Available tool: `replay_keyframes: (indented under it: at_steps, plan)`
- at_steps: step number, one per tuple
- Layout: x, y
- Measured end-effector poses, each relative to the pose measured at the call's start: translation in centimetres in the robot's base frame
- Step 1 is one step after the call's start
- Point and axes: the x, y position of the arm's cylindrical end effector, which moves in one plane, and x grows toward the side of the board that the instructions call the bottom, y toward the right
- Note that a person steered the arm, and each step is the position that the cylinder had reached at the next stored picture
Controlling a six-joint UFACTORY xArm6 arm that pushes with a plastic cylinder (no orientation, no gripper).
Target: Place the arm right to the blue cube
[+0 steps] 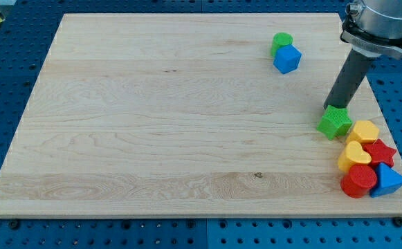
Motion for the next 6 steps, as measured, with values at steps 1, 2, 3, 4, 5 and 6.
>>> replay_keyframes:
  at_steps: [1, 2, 3, 4, 5, 6]
  plan:
    - [-0.9, -1.0]
    - [-0.2, -2.0]
    - [2.0, -2.0]
    - [2.3, -2.0]
    - [0.2, -2.4]
    - [-4.6, 1.2]
